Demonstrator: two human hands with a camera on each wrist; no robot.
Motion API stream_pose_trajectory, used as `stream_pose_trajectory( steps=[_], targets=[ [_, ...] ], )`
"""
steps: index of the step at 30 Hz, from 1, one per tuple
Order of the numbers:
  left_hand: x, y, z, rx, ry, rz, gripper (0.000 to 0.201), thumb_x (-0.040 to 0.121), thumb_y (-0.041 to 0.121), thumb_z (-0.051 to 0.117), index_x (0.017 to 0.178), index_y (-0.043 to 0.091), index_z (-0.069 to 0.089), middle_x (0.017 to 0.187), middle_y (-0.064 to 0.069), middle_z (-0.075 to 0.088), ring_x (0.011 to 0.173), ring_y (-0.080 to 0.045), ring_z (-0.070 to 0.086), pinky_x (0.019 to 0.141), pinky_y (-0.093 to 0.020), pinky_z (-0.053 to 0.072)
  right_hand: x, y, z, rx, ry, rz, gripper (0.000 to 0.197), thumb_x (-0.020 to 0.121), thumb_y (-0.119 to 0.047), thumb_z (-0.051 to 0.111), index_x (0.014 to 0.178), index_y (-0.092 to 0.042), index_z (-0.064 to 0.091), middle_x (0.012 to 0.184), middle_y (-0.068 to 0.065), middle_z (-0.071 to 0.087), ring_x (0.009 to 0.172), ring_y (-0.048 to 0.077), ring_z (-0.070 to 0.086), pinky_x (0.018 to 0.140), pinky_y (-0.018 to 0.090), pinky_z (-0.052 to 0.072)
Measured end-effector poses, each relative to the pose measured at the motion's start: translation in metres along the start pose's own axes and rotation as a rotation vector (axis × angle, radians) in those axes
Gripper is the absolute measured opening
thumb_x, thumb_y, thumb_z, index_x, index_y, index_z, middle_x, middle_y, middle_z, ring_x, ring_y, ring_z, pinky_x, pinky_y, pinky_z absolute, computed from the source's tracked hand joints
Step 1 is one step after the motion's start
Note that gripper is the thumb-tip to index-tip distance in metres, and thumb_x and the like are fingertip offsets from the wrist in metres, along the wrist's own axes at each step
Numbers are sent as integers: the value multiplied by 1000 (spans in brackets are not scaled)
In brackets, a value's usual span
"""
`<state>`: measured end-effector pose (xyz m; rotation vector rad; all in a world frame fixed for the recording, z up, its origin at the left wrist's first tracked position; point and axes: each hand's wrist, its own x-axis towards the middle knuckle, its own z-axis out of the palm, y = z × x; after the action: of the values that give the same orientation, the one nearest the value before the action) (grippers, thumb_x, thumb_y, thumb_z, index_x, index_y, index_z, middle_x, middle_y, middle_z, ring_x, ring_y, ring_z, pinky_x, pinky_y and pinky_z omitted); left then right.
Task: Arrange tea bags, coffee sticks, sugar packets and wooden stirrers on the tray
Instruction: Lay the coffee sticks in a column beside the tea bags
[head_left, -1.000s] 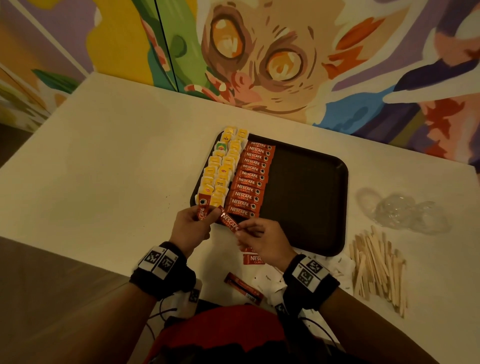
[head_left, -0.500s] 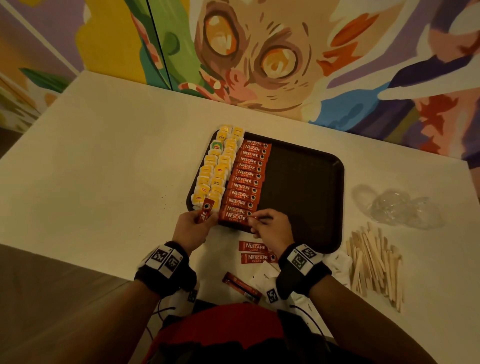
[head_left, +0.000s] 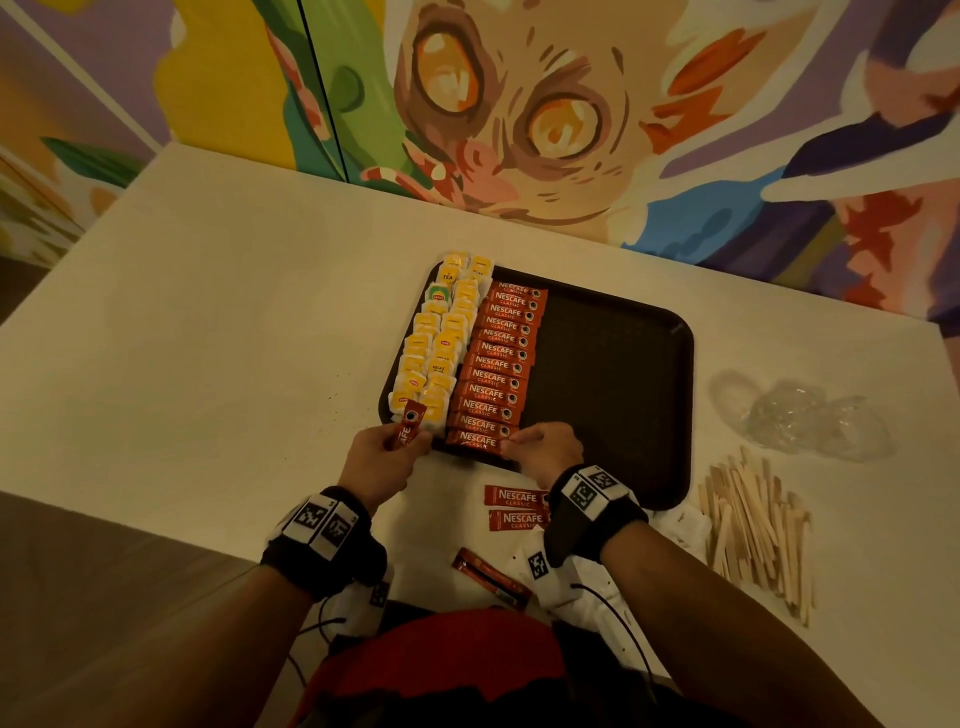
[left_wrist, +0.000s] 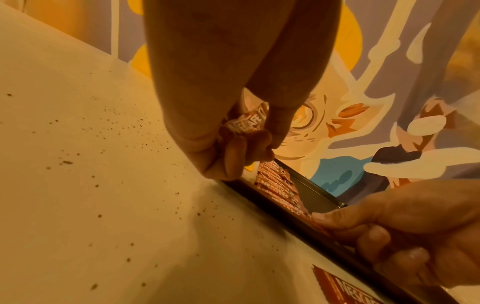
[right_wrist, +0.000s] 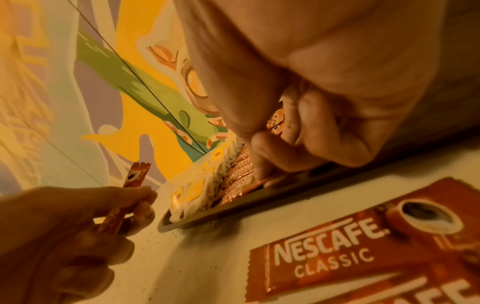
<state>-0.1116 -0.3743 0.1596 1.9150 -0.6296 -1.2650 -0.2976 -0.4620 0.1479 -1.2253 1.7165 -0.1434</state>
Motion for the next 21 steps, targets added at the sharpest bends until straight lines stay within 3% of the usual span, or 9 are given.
stream_pose_trajectory(
  steps=[4,7,12,15,18,21],
  targets=[
    [0,1,-1,9,-27,-1,20,91,25,64,82,8,67,65,-6,54,56,-17,46,52,-28,42,1,-1,1,-63,-6,-25,18,80,-29,81,83,-23,63,109,2,67,97,19,66,87,36,57],
    [0,1,-2,22,-52,-15,19,92,24,63,85,6,67,65,-6,55,56,-16,47,52,-28,42,1,0,0,-99,-6,-45,20,79,-28,81,86,-22,64,111,0,66,103,18,63,85,30,54],
    [-2,-2,-3,141,-123,17,16,93,23,61,88,9,67,80,-13,65,62,-16,52,58,-29,46,-1,3,1,-82,35,-88,23,78,-27,82,88,-20,63,106,-2,64,96,12,59,75,25,48],
    [-6,-1,-2,256,-215,74,11,93,27,61,89,17,65,82,-4,66,65,-14,56,60,-24,47,-4,7,-4,-28,47,-146,21,78,-24,82,84,-23,62,94,-5,68,91,10,65,74,23,52],
    [-10,-3,1,378,-325,163,16,91,29,64,92,14,68,86,-4,69,78,-18,64,75,-30,52,-14,14,-14,-36,-16,-248,14,82,-21,78,88,-23,65,87,-8,67,85,5,65,66,13,46],
    [-14,-6,8,515,-450,225,14,88,29,67,96,18,71,89,-1,70,83,-16,65,82,-33,54,-24,26,-23,-206,-132,-360,12,84,-23,76,94,-25,68,89,-8,68,82,3,65,71,20,55]
  ],
)
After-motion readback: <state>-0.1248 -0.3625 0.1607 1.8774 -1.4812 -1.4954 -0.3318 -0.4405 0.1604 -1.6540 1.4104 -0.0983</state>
